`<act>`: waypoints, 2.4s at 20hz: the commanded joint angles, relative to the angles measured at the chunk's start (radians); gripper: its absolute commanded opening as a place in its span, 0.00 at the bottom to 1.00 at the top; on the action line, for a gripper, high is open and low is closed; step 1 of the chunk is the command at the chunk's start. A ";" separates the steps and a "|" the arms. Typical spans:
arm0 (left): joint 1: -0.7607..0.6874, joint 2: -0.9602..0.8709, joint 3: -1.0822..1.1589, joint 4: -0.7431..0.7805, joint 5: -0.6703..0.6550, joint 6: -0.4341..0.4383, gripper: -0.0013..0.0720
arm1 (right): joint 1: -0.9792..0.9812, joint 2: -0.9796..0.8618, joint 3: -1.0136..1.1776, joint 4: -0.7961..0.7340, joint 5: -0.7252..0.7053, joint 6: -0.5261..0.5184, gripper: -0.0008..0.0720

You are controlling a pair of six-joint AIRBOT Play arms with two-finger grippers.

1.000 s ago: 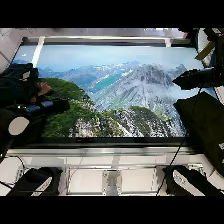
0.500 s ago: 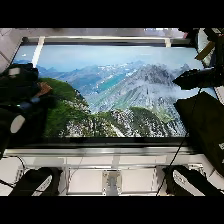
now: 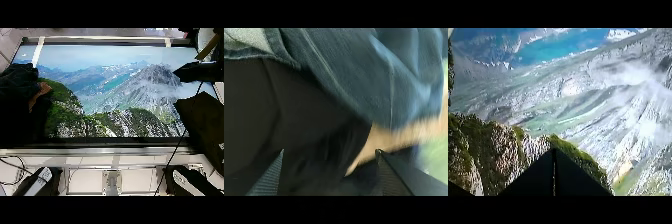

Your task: Fold the clothes and pants, and hang the long-sleeved shirts on hangers.

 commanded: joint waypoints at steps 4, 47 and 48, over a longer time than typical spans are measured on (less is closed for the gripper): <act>0.182 -0.396 0.283 -0.614 0.055 0.173 0.94 | 0.001 0.000 0.001 0.040 -0.109 0.002 0.10; -0.761 -0.304 0.389 -0.745 -0.466 0.542 0.78 | -0.212 -0.010 0.048 -0.429 0.190 0.065 0.58; -0.693 -0.287 0.382 -0.662 -0.570 0.507 0.76 | -0.212 -0.008 -0.009 -0.410 0.191 0.065 0.58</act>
